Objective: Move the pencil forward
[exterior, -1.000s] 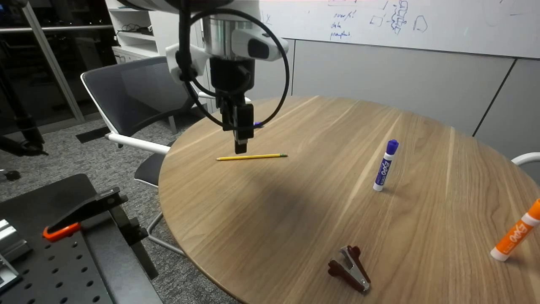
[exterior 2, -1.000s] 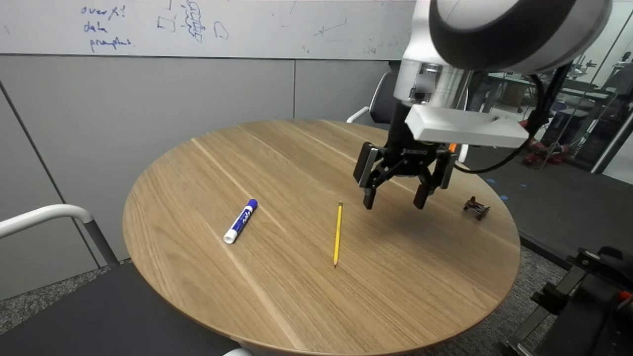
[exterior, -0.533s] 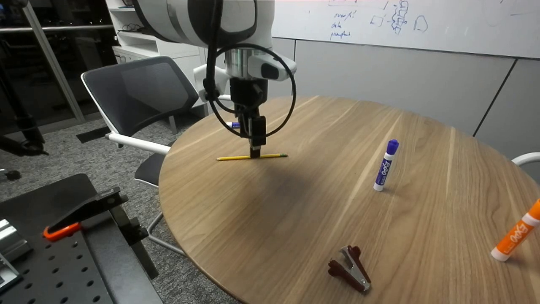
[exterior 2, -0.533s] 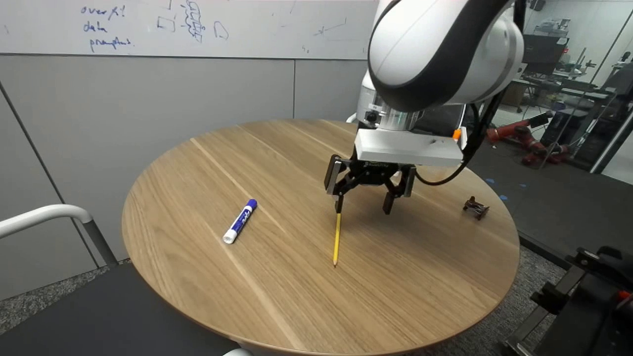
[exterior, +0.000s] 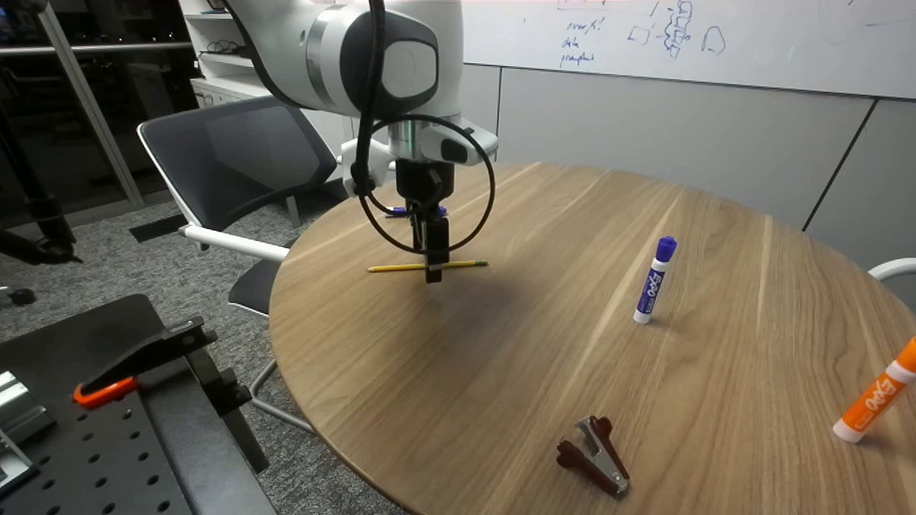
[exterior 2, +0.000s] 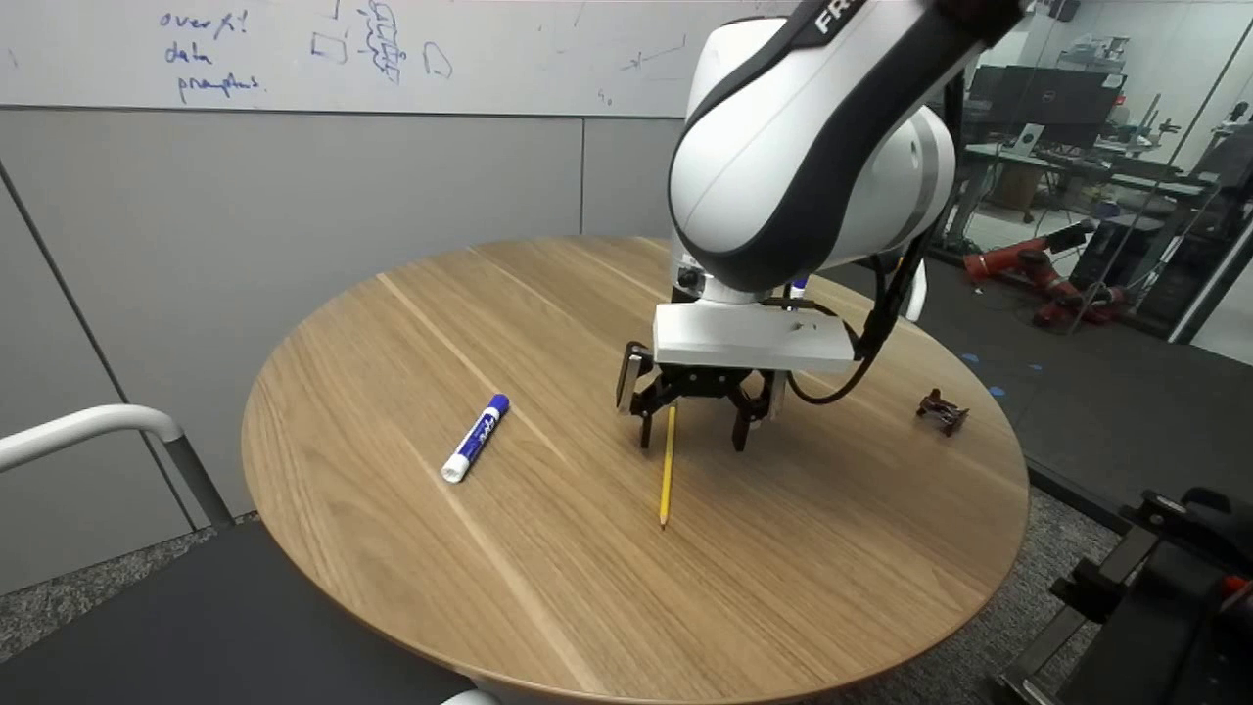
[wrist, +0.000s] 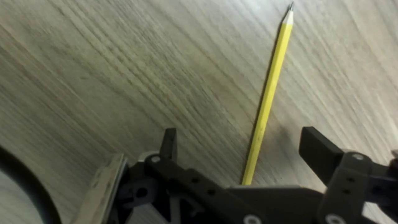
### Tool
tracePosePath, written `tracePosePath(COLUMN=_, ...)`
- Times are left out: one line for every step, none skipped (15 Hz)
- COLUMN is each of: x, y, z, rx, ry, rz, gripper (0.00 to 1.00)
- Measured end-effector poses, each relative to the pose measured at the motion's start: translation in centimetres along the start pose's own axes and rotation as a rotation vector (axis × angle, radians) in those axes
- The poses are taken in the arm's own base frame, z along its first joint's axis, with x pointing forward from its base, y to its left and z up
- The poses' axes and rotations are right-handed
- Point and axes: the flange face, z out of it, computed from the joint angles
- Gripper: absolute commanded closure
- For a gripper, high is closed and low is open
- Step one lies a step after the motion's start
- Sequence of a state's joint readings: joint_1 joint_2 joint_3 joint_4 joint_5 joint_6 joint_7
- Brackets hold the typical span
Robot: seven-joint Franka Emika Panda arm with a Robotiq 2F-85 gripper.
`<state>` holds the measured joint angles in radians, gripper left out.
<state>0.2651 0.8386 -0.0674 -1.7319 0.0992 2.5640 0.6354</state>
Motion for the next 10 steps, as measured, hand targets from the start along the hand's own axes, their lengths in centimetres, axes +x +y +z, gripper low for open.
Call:
tracePosePath(x=0.1, y=-0.1, z=0.3, rx=-0.005, ry=-0.005, rz=0.006, gripper=0.26)
tracePosePath(x=0.2, y=-0.1, z=0.4, rx=-0.011, ry=-0.01, rz=0.012, gripper=0.29)
tracePosePath(x=0.4, y=-0.1, z=0.6, rx=-0.016, ry=-0.015, rz=0.017, gripper=0.35)
tracePosePath(x=0.5, y=-0.2, z=0.7, rx=-0.019, ry=-0.019, rz=0.022, gripper=0.45)
tracePosePath(x=0.6, y=-0.2, z=0.7, rx=-0.023, ry=-0.024, rz=0.026, gripper=0.52)
tracePosePath(x=0.6, y=-0.3, z=0.8, rx=-0.027, ry=-0.029, rz=0.03, gripper=0.59)
tracePosePath(x=0.7, y=-0.4, z=0.8, rx=-0.03, ry=-0.032, rz=0.034, gripper=0.67)
tracePosePath(x=0.7, y=-0.6, z=0.8, rx=-0.031, ry=-0.034, rz=0.038, gripper=0.74)
tracePosePath(x=0.8, y=-0.8, z=0.8, rx=-0.03, ry=-0.033, rz=0.039, gripper=0.82)
tracePosePath(x=0.8, y=-1.1, z=0.7, rx=-0.029, ry=-0.032, rz=0.04, gripper=0.89)
